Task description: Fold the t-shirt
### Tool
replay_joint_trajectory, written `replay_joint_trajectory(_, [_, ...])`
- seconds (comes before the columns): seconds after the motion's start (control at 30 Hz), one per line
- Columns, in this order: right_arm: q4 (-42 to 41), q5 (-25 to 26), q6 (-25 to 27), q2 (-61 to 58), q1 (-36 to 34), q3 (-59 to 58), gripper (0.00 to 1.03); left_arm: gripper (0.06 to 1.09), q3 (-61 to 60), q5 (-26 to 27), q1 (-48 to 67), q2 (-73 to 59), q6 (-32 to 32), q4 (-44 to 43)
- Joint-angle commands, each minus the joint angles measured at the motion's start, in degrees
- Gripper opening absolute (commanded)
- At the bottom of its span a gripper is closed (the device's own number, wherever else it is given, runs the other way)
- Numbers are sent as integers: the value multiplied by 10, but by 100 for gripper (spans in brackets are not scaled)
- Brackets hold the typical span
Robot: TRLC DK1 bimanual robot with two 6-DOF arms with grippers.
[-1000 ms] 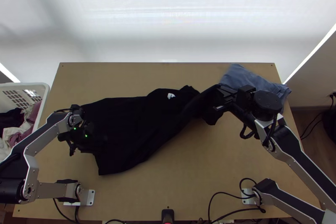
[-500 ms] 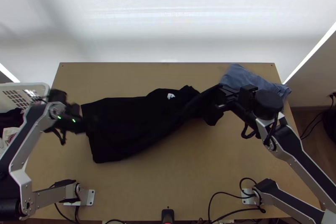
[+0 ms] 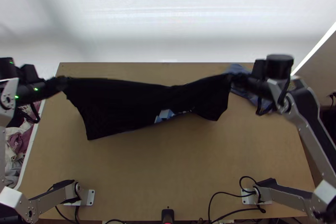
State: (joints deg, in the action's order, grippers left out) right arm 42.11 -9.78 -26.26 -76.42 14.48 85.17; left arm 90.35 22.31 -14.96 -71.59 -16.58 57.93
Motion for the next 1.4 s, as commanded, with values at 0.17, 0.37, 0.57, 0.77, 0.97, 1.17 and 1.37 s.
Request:
replay_joint_trajectory(0.17, [141, -38, -36, -151, -46, 272, 3, 9, 115, -4, -29, -8, -56, -64])
replay_joint_trajectory(0.37, [216, -68, -121, -254, -91, 472, 3, 9, 166, -25, -32, -23, -80, -135])
replay_joint_trajectory(0.57, [80, -46, -142, -234, -98, 479, 3, 9, 215, -53, -8, -43, -93, -188])
replay_joint_trajectory(0.77, [-78, 17, -136, -165, -98, 458, 3, 9, 243, -67, -2, -38, -124, -256])
replay_joint_trajectory(0.97, [-147, 28, -90, -61, -97, 437, 3, 9, 241, -67, -9, 4, -160, -295])
replay_joint_trajectory(1.17, [-135, 27, -81, 60, -95, 360, 3, 9, 222, -58, -5, 65, -167, -296])
replay_joint_trajectory(1.37, [-132, 20, -51, 221, -88, 207, 3, 9, 123, -17, 0, 161, -167, -296])
